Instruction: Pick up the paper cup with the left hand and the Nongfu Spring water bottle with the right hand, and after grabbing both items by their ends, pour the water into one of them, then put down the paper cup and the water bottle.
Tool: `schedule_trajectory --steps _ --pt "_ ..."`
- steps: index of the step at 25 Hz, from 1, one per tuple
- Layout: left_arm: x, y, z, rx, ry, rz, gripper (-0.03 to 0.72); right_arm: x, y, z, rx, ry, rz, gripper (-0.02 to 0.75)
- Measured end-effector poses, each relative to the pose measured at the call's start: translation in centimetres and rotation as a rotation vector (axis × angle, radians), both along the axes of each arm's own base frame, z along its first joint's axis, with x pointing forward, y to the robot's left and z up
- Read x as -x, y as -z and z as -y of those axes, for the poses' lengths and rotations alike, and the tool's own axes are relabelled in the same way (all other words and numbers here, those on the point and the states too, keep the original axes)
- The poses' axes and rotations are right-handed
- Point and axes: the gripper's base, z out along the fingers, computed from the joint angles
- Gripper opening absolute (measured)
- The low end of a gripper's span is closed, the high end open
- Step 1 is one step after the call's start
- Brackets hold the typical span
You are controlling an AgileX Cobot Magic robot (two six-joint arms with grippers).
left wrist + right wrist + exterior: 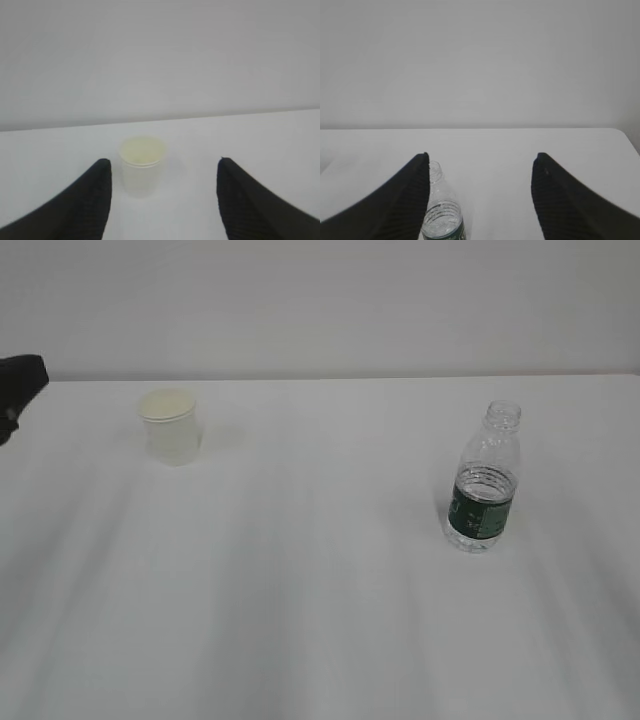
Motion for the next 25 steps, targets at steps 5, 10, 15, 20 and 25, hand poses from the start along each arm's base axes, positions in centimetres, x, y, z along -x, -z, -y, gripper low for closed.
schedule_trajectory --steps 5,10,15,20,25 --pt "-1.1 1.7 0.2 0.006 -0.015 -0.064 0.470 -0.6 1.3 0.1 0.004 0.014 -0.016 0.480" --pt "-2.1 3.0 0.2 0.047 -0.058 -0.088 0.470 -2.4 2.7 -0.7 -0.014 -0.007 -0.020 0.480" --pt "-3.2 4.6 0.4 0.033 -0.067 -0.088 0.470 -4.5 4.3 -3.2 0.050 -0.134 -0.032 0.480" --pt "-4.4 6.3 0.7 0.066 -0.073 -0.068 0.470 -6.2 5.4 -4.0 0.009 -0.144 -0.018 0.480" --pt "-4.7 6.3 1.4 0.052 -0.001 0.007 0.465 -6.5 6.2 -4.1 -0.008 -0.144 0.058 0.480"
